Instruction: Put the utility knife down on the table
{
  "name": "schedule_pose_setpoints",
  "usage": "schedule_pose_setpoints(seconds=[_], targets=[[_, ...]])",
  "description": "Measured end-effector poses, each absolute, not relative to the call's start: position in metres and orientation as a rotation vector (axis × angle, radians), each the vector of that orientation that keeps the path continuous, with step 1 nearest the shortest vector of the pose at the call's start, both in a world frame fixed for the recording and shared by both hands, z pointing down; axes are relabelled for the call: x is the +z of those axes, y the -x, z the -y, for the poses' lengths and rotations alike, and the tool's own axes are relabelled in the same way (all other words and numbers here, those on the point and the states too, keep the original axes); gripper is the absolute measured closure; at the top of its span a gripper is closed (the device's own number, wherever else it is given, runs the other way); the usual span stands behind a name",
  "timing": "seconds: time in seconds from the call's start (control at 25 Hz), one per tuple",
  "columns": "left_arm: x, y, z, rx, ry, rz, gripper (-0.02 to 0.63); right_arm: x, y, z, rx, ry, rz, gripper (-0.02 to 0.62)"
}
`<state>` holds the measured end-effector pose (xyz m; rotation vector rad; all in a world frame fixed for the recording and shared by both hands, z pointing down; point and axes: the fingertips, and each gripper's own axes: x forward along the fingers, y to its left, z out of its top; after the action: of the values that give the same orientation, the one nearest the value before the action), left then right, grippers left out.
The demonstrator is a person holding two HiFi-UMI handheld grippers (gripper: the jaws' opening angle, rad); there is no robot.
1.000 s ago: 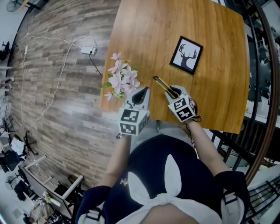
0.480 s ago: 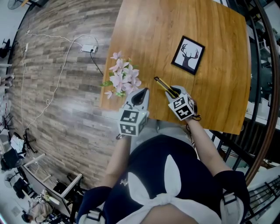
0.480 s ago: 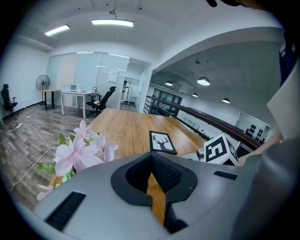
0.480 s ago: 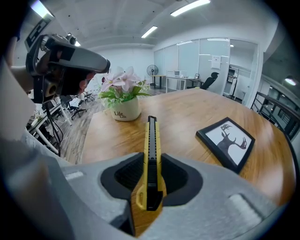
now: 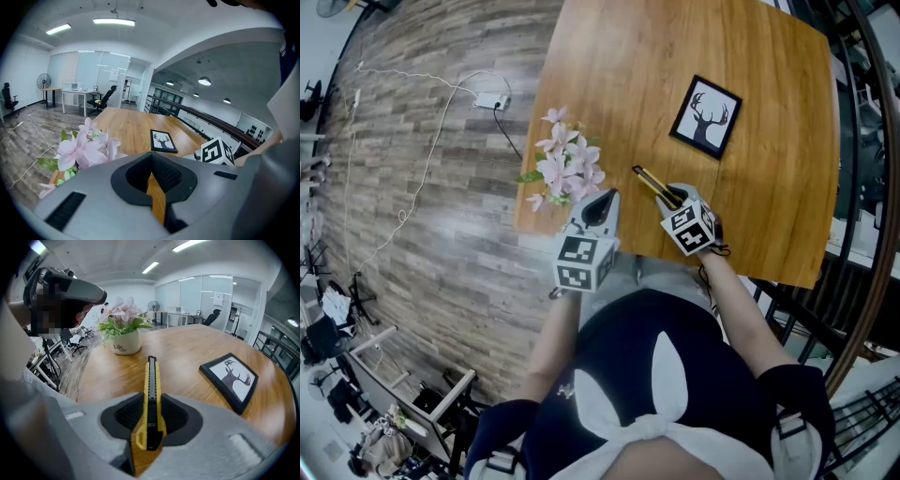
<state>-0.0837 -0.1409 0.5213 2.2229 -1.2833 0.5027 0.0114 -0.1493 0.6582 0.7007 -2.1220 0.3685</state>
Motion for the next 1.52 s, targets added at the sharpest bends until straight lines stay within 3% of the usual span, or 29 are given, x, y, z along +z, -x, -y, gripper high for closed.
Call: schedule_pose_setpoints(seconds=[1.52], targets=[[0.537, 0.084, 0.134, 0.511, -2.215, 1.216, 0.589, 0.685, -0.007, 0.146, 0.383, -0.683, 2.076, 0.474]])
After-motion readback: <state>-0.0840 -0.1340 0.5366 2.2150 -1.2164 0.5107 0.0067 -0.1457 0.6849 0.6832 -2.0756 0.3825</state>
